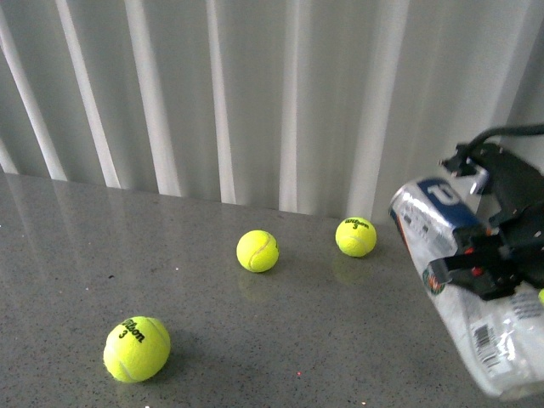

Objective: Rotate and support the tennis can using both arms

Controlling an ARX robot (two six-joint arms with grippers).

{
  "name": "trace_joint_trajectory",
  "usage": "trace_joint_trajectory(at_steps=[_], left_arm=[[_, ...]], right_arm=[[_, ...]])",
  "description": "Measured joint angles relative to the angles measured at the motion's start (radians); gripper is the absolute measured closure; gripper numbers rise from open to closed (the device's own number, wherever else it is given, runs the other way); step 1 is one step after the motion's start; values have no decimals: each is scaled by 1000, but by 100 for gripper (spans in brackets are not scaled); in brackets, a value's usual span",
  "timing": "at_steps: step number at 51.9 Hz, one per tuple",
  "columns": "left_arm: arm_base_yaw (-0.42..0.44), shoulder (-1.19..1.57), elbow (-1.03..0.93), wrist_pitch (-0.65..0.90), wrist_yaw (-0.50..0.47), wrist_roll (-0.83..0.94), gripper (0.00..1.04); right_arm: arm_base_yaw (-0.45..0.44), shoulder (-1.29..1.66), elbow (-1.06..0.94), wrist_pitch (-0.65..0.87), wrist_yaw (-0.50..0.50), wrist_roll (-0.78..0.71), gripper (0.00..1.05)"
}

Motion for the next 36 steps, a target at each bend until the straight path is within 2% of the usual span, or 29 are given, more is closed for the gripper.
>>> trace_joint_trajectory(at_steps=[4, 7, 15, 27, 36], left_arm=[[0, 0, 0, 0, 0, 0, 7], [0, 0, 0, 0, 0, 0, 7], [0, 0, 0, 0, 0, 0, 7], [0, 0, 0, 0, 0, 0, 7], [0, 0, 0, 0, 0, 0, 7]], right_arm=[[-18, -55, -14, -6, -31, -142, 91], [-45, -96, -36, -21, -94, -305, 93], [-97, -122, -63, -101, -195, -554, 95], [-143, -124, -98, -196, -213, -865, 98], [-157, -114, -116, -204, -217, -1062, 98]])
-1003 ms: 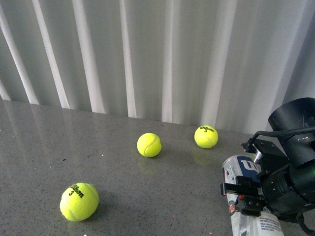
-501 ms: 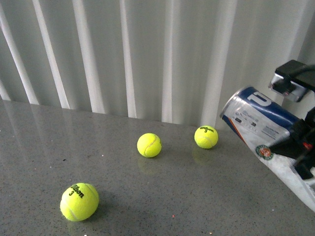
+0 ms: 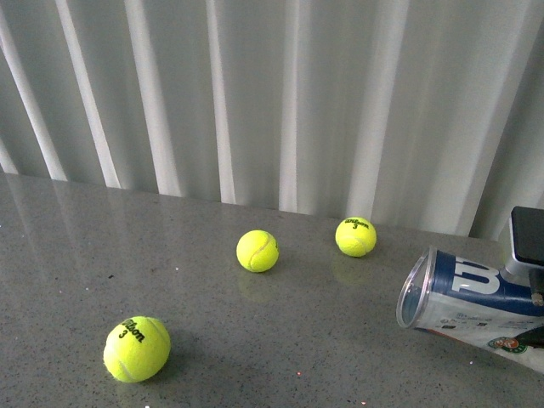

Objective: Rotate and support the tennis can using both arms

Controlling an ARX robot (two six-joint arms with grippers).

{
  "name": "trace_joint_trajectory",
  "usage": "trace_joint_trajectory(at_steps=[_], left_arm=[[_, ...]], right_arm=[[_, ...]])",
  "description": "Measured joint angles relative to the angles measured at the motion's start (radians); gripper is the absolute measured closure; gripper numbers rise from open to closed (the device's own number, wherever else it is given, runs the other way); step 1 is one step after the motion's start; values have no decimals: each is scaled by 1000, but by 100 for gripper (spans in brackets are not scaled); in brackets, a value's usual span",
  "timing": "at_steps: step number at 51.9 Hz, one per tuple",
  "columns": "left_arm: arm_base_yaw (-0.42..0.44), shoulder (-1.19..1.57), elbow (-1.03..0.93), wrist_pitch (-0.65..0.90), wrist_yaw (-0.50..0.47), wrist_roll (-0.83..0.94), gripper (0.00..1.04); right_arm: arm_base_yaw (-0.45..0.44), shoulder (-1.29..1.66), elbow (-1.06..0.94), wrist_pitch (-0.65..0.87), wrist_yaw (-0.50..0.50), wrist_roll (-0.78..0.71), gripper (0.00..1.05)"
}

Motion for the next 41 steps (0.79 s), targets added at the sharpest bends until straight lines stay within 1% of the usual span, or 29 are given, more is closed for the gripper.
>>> trace_joint_trajectory(at_steps=[7, 14, 25, 33, 41], left_arm=[[0, 0, 0, 0, 0, 0, 7], [0, 0, 0, 0, 0, 0, 7], [0, 0, 0, 0, 0, 0, 7], [0, 0, 0, 0, 0, 0, 7], [0, 0, 0, 0, 0, 0, 7]], right_arm=[[-11, 64, 2, 73, 23, -123, 98], [-11, 153, 53, 109, 22, -176, 99], [29, 275, 145, 162, 14, -181, 99], [65, 325, 154, 183, 12, -173, 99], [95, 386, 147, 245, 22, -159, 99]])
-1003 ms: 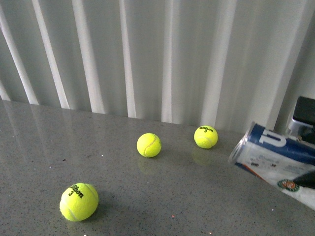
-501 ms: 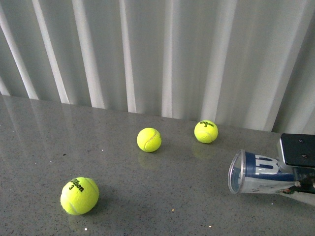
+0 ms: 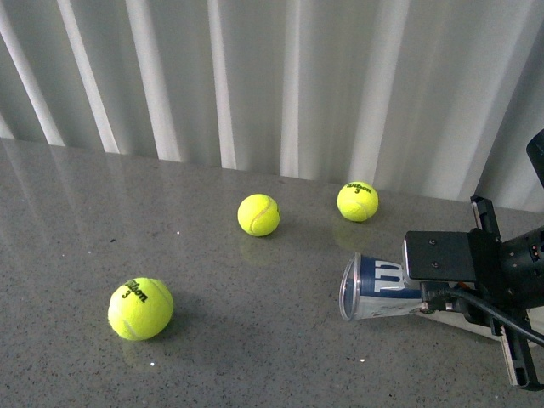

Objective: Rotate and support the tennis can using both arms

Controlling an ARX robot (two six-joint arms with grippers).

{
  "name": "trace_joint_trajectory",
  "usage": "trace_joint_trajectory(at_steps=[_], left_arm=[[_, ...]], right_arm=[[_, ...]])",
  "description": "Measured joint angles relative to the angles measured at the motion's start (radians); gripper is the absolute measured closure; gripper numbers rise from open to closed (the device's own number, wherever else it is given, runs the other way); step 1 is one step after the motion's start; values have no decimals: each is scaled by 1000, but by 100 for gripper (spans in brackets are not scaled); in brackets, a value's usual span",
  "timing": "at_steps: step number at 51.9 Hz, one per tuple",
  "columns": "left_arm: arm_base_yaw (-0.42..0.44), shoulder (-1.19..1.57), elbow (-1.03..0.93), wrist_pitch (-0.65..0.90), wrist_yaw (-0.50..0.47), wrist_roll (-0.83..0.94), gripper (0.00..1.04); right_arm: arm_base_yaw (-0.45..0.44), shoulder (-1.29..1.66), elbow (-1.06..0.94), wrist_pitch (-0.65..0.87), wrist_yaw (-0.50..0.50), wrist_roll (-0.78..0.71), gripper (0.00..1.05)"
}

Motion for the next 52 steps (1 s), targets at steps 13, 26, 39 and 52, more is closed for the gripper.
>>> trace_joint_trajectory(at_steps=[13, 26, 39, 52], left_arm=[[0, 0, 0, 0, 0, 0, 7], [0, 0, 0, 0, 0, 0, 7], [0, 0, 0, 0, 0, 0, 7], [0, 0, 0, 0, 0, 0, 7]], right_arm=[[9, 53, -6, 64, -10, 47, 99], [16, 56, -5, 58, -7, 49, 86], [21, 56, -9, 39, -7, 55, 41], [21, 21, -33, 21, -6, 55, 8]])
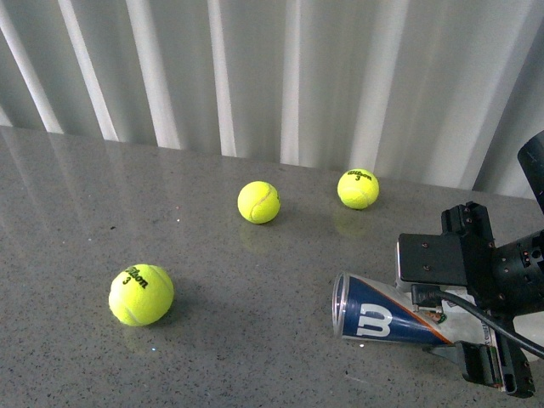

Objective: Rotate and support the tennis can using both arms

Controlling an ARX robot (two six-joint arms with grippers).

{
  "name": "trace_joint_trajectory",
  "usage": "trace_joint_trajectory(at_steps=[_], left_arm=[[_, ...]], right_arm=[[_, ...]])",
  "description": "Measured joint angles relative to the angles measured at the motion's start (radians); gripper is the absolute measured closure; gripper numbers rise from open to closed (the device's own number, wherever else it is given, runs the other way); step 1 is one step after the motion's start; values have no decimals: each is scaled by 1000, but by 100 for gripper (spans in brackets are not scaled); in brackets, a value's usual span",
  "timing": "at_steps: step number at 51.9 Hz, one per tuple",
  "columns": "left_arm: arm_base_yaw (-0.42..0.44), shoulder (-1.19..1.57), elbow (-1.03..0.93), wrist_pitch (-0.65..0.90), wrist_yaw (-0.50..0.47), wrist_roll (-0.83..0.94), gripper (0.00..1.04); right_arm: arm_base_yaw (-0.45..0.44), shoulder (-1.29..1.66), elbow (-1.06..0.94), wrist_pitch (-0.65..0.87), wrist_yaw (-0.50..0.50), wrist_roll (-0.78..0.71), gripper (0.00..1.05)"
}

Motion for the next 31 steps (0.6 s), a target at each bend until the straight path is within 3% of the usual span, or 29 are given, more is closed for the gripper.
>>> trace_joint_trajectory(at_steps=[25, 31], left_arm=[[0, 0, 0, 0, 0, 0, 7], [0, 0, 0, 0, 0, 0, 7]], right_arm=[[23, -193, -41, -58, -36, 94, 7], [22, -278, -68, 121, 24, 221, 7]])
